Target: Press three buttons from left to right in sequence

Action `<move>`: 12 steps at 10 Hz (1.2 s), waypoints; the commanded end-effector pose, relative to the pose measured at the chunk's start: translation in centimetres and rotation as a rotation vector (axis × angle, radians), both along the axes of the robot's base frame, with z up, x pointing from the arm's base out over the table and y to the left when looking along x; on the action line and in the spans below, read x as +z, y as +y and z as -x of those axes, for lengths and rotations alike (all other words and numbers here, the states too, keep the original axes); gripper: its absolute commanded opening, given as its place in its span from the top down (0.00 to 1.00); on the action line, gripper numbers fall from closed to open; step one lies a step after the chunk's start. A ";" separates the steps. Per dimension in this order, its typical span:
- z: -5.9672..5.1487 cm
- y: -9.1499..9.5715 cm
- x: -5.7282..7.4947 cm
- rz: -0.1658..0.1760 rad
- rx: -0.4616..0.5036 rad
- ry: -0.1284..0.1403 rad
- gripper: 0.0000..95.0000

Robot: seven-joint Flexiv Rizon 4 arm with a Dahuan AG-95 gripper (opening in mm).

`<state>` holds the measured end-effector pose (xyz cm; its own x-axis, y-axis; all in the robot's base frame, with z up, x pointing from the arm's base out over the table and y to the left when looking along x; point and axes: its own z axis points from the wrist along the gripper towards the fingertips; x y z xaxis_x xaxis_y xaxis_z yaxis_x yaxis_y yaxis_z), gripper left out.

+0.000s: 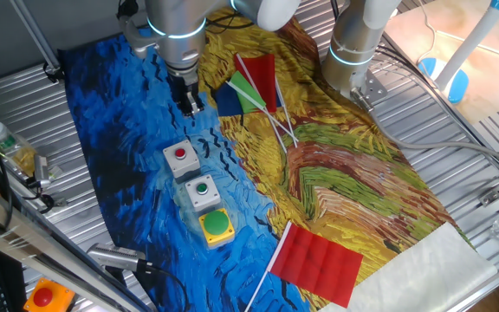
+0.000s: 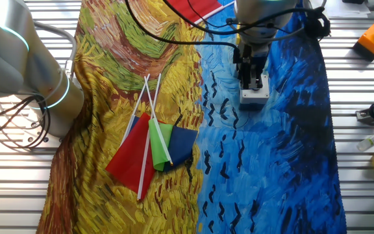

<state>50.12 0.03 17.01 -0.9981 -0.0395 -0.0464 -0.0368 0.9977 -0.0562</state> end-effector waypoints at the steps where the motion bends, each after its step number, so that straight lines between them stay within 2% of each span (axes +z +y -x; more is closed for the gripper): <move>1: 0.1 -0.1 0.1 0.001 0.001 -0.003 1.00; 4: -0.1 -0.1 0.3 -0.002 0.001 -0.003 1.00; 9: -2.5 0.9 1.2 -0.002 -0.025 -0.001 1.00; 12: -3.5 1.2 1.5 -0.014 -0.017 -0.016 1.00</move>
